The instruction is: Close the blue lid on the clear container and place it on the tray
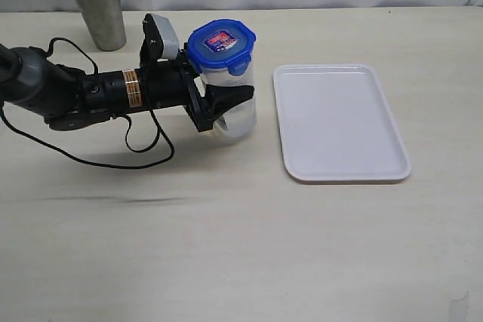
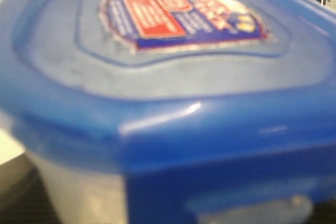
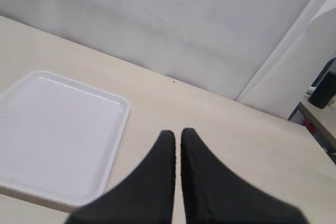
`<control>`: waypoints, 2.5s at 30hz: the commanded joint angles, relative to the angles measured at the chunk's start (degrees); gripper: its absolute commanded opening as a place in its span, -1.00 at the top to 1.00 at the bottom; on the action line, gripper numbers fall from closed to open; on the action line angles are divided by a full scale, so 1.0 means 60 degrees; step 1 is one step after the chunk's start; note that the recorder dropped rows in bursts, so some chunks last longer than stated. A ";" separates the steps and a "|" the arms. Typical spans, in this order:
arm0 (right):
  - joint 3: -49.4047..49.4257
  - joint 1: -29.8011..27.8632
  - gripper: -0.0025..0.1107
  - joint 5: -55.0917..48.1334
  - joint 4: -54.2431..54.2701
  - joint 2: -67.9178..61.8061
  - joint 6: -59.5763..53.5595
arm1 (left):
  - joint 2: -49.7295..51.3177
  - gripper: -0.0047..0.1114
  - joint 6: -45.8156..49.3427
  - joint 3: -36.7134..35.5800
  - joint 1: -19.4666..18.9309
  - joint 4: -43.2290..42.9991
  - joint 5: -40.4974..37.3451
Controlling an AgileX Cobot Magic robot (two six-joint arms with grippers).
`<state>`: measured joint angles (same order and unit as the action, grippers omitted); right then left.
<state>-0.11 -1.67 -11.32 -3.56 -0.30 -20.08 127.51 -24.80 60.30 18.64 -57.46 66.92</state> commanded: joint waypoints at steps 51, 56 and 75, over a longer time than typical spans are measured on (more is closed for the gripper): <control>0.0018 -0.0031 0.88 -0.1523 0.0725 0.0049 0.2143 | -0.0114 0.92 -0.0083 0.0075 0.0014 0.0242 0.0507; 0.0018 -0.0031 0.88 -0.1523 0.0725 0.0049 0.2143 | -0.0114 0.92 -0.0083 0.0075 0.0067 0.0625 0.0507; 0.0018 -0.0031 0.88 -0.1523 0.0725 0.0049 0.2143 | -0.0114 0.92 0.0156 0.5275 0.3668 -0.2146 -0.9806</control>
<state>-0.11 -1.67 -20.86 1.26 -0.30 -7.28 127.64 -24.04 89.92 38.33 -65.71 14.51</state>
